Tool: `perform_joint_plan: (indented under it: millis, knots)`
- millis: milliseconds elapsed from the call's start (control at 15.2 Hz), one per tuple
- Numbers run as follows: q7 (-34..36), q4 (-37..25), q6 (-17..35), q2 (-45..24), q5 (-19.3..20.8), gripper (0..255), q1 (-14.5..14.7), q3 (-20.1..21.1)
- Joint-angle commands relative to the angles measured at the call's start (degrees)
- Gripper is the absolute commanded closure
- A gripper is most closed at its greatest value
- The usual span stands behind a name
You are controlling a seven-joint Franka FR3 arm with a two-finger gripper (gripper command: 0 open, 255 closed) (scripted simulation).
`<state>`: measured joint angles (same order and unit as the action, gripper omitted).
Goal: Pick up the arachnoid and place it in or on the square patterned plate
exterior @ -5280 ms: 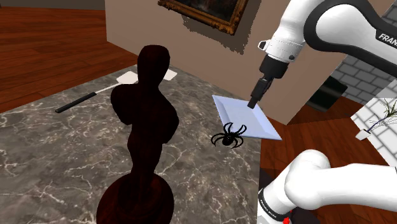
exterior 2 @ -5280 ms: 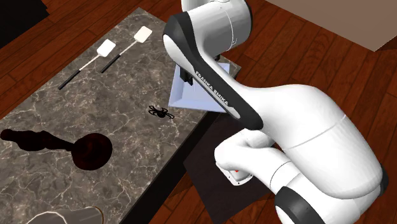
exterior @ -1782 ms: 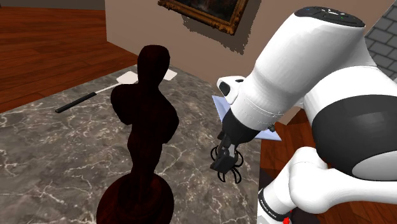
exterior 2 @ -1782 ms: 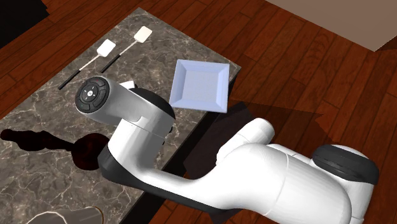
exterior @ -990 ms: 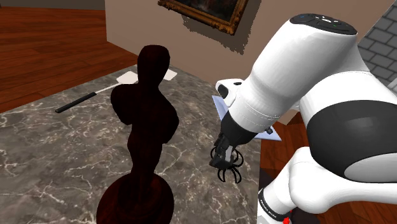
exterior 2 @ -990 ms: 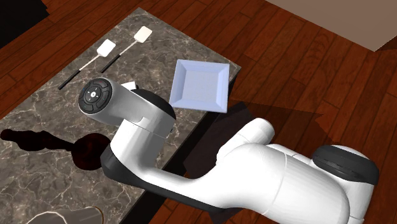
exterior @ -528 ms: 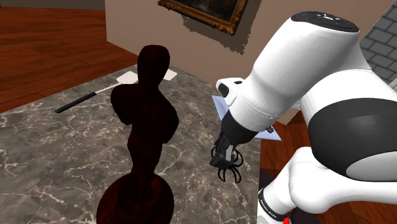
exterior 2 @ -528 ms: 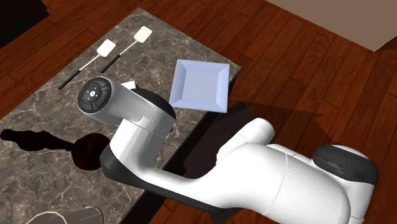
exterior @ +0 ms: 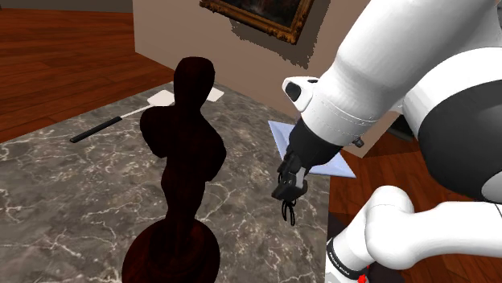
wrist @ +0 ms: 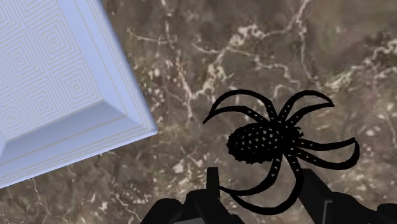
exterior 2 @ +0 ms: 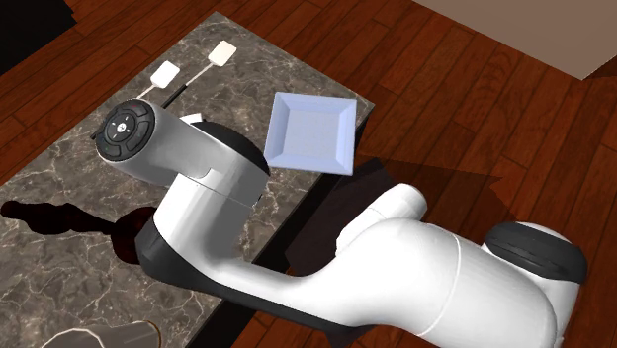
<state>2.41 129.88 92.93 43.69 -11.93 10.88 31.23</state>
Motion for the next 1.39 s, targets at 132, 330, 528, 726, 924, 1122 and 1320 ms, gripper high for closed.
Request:
perform_joint_plan:
  millis: [132, 330, 528, 726, 924, 1122, 1320]
  knots:
    - [-0.1, -3.6, -2.8, -0.8, 0.7, 255, -0.5, -0.6]
    - [-0.1, -6.3, -4.9, -1.5, 1.2, 255, -0.8, -1.0]
    - [-0.1, -8.3, -6.4, -2.0, 1.5, 255, -1.1, -1.2]
    - [-4.4, -5.9, -6.3, -0.1, 3.3, 255, -1.2, -5.5]
    - [-8.6, -4.0, -6.0, 1.2, 5.4, 255, -1.7, -9.5]
    - [-12.8, -2.6, -5.7, 2.0, 7.6, 255, -2.5, -13.5]
    - [-16.9, -1.8, -5.1, 2.3, 10.0, 255, -3.5, -17.4]
